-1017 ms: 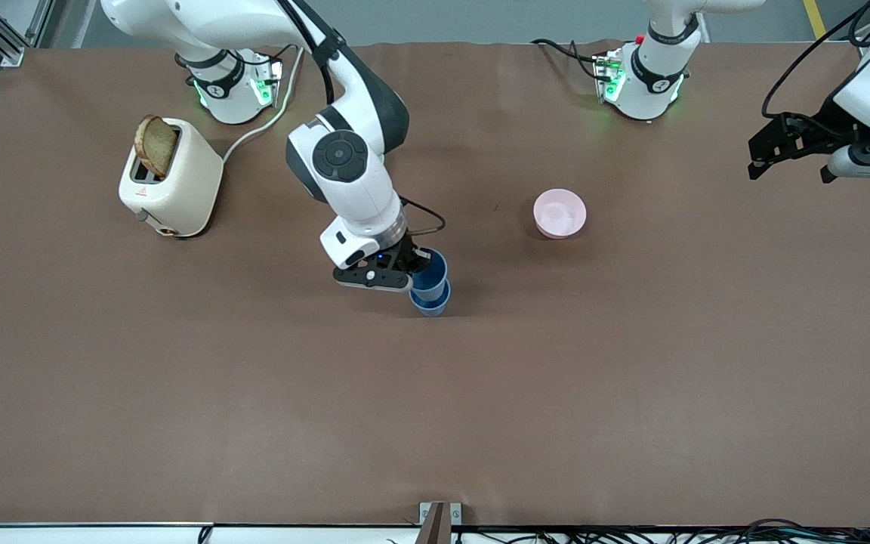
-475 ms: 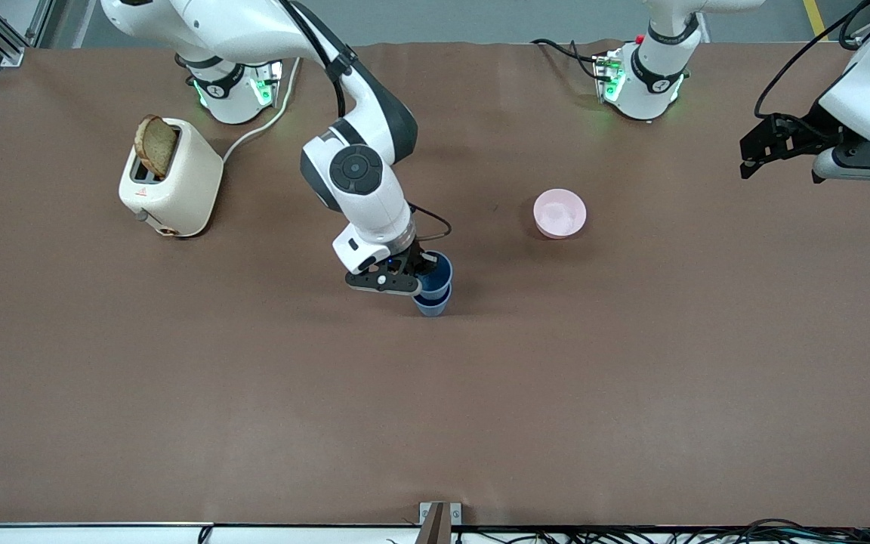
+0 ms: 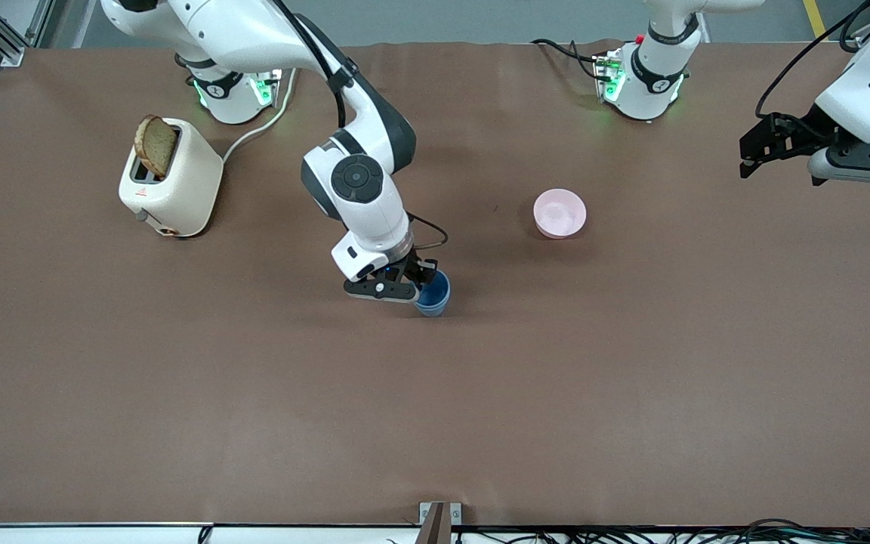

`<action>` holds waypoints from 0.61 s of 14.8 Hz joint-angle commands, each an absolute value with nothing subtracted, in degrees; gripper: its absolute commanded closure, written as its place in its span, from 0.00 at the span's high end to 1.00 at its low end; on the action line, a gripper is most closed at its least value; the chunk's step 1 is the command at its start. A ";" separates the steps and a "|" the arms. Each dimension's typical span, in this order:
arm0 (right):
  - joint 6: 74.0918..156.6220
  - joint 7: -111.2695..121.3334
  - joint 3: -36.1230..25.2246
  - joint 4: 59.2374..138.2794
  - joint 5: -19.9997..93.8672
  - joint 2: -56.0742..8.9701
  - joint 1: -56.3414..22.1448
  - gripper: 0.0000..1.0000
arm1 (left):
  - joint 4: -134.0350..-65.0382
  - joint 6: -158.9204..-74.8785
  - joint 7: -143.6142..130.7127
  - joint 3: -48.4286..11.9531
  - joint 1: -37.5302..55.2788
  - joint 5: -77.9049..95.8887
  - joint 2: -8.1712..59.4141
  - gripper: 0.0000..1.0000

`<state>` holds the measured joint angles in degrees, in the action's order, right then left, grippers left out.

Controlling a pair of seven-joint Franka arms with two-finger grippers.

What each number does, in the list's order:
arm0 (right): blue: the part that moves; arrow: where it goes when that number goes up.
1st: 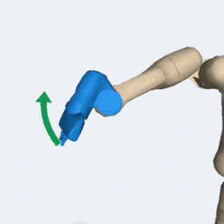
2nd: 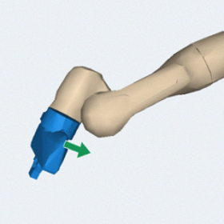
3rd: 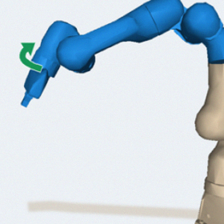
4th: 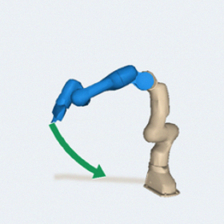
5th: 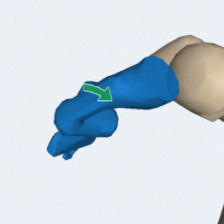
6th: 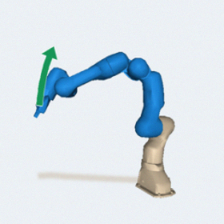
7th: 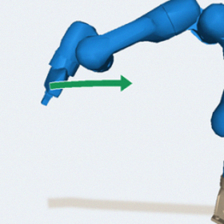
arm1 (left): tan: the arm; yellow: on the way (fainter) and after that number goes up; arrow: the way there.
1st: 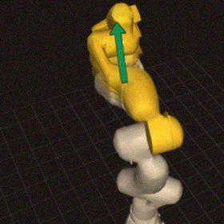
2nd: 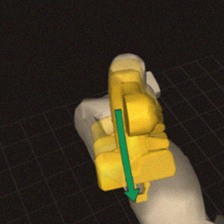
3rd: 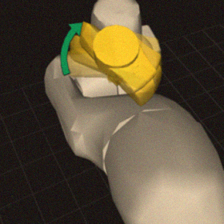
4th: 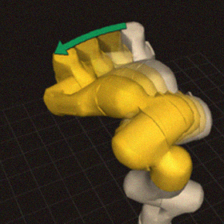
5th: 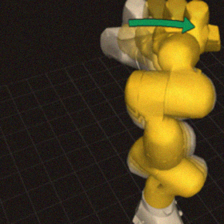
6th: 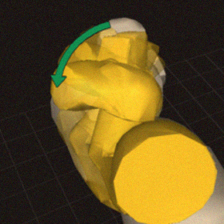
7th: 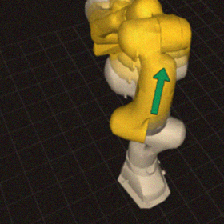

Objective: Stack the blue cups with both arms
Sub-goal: 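Open the right gripper and withdraw while the left gripper retracts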

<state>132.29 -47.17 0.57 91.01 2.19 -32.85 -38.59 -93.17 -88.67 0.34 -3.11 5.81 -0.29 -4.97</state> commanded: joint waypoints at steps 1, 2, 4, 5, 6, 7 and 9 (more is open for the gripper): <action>132.02 -47.81 0.44 90.97 1.14 -31.38 -37.53 0.83 | -92.81 -88.42 1.32 -3.87 5.45 -1.23 -4.83 1.00; 131.75 -47.73 0.35 91.14 1.14 -29.29 -36.40 0.87 | -92.64 -88.50 1.23 -3.87 5.45 -1.06 -4.83 1.00; 128.70 -46.41 0.35 91.32 1.06 -25.33 -32.72 0.91 | -92.02 -88.51 1.41 -3.87 5.28 -0.88 -4.40 1.00; 125.80 -44.67 0.35 91.32 1.05 -23.31 -30.78 0.91 | -92.02 -88.51 1.41 -3.87 5.19 -0.79 -4.31 1.00; 123.16 -42.04 0.35 91.49 1.05 -21.20 -28.41 0.92 | -92.02 -88.42 1.41 -3.87 5.10 -0.79 -4.31 1.00; 121.13 -38.44 0.35 92.10 0.97 -19.18 -25.43 0.92 | -92.02 -88.42 1.41 -3.87 5.10 -0.79 -4.39 1.00; 118.14 -31.49 0.35 93.51 0.97 -15.49 -20.50 0.92 | -91.93 -88.50 1.41 -3.87 5.10 -0.88 -4.31 1.00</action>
